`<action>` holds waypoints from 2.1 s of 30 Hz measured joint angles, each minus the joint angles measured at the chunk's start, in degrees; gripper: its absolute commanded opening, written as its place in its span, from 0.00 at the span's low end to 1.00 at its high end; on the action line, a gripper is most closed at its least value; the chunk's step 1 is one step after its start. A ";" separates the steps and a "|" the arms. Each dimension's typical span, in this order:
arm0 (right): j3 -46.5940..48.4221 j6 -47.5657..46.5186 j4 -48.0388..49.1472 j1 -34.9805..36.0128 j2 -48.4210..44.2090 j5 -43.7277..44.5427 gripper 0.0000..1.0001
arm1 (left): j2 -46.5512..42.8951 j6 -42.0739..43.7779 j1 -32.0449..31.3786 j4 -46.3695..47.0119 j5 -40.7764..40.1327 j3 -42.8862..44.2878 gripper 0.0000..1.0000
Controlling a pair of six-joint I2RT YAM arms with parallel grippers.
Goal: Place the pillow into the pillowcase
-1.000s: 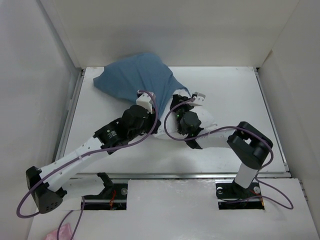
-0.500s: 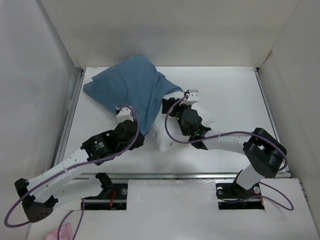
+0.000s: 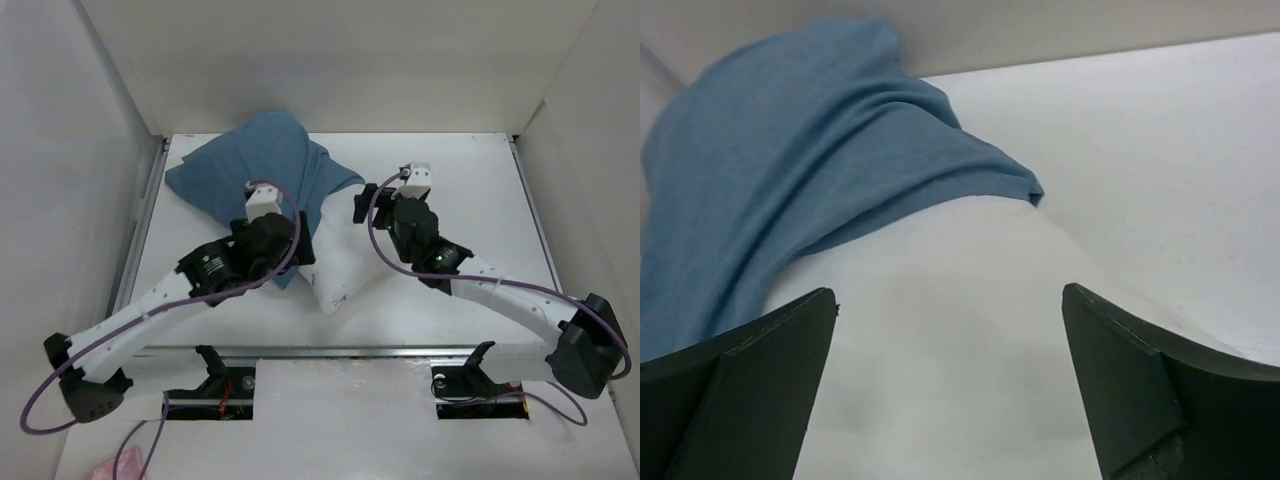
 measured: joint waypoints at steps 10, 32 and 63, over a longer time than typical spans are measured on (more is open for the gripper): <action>-1.38 7.13 -11.93 -20.04 -1.16 -13.90 0.97 | 33.16 11.58 0.22 7.17 -7.89 23.47 1.00; -7.80 -4.68 3.54 -1.46 9.18 -48.98 0.84 | 38.95 16.96 13.09 11.58 -0.48 16.59 1.00; -1.36 4.70 -24.30 -19.17 -8.92 -27.89 0.98 | 34.64 7.82 -3.78 6.45 -9.55 8.46 1.00</action>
